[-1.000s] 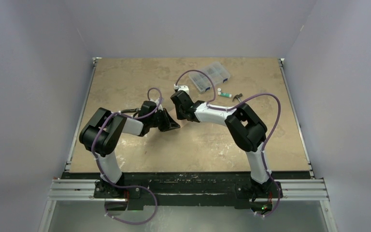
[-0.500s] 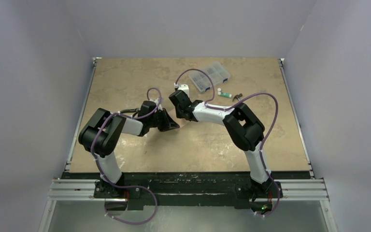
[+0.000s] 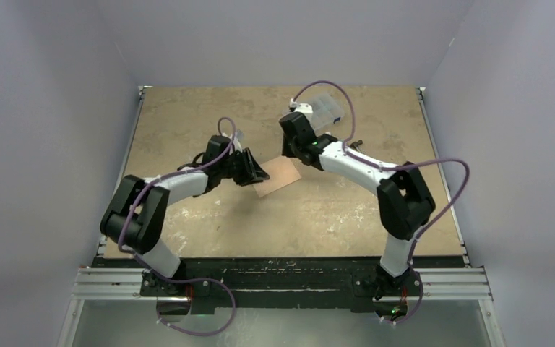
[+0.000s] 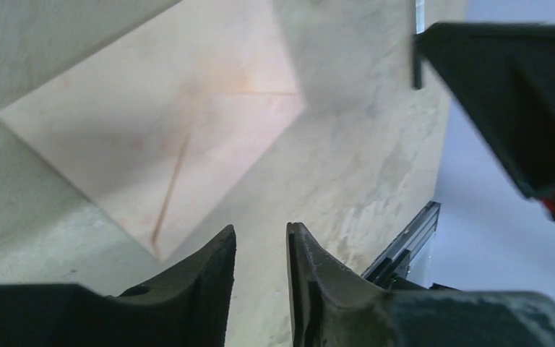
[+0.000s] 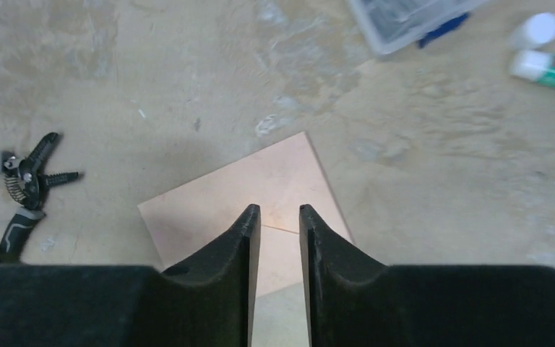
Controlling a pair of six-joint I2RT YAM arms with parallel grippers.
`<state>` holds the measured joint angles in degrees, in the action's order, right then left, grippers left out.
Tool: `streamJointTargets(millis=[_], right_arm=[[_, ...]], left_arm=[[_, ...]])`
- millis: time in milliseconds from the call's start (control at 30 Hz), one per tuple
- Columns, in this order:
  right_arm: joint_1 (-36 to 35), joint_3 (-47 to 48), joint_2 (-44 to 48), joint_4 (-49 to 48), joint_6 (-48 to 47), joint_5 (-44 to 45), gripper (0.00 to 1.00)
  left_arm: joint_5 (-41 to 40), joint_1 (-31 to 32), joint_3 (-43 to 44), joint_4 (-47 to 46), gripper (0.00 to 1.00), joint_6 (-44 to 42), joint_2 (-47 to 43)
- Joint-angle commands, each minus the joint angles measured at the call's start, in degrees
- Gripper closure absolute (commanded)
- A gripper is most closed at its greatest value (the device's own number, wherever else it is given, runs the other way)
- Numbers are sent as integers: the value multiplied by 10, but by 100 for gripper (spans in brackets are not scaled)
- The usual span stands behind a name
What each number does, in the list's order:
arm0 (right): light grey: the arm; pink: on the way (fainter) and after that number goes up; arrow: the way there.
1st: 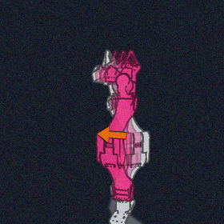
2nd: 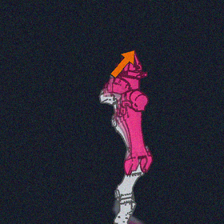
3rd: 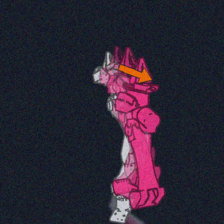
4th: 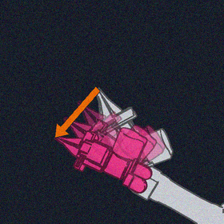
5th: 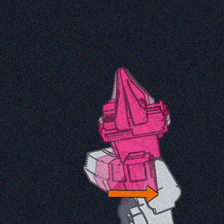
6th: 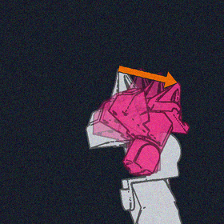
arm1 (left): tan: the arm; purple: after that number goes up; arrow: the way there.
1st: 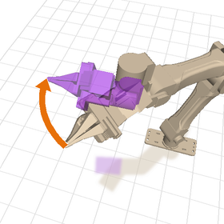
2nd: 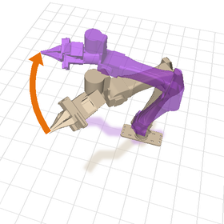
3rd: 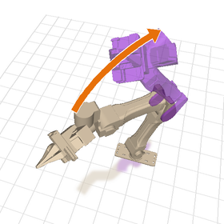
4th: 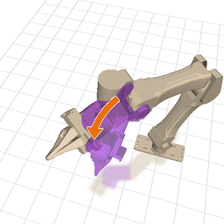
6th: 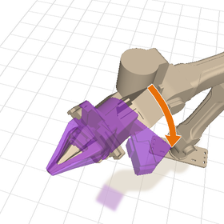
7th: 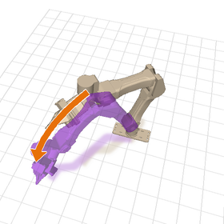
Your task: Place the letter into the envelope and seal it
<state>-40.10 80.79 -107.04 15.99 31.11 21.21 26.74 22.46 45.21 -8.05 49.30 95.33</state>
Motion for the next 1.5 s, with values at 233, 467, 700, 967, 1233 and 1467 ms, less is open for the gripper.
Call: streamJointTargets(millis=[233,467,700,967,1233,1467], right_arm=[[115,-122,144,-29,-198,-65,40],[187,-73,73,-15,-350,-52,37],[226,24,-36,30,-538,-96,31],[272,130,-122,76,-612,-174,32],[288,187,-167,143,-648,-260,37],[289,187,-172,159,-655,-300,39]], left_arm=[[-130,-15,75,160,38,-120,-208],[-175,-16,74,183,8,-150,-274],[-147,-16,102,195,9,-172,-241],[-138,-25,112,208,10,-176,-218],[-123,-36,120,211,11,-177,-194],[-119,-40,114,210,12,-175,-191]])
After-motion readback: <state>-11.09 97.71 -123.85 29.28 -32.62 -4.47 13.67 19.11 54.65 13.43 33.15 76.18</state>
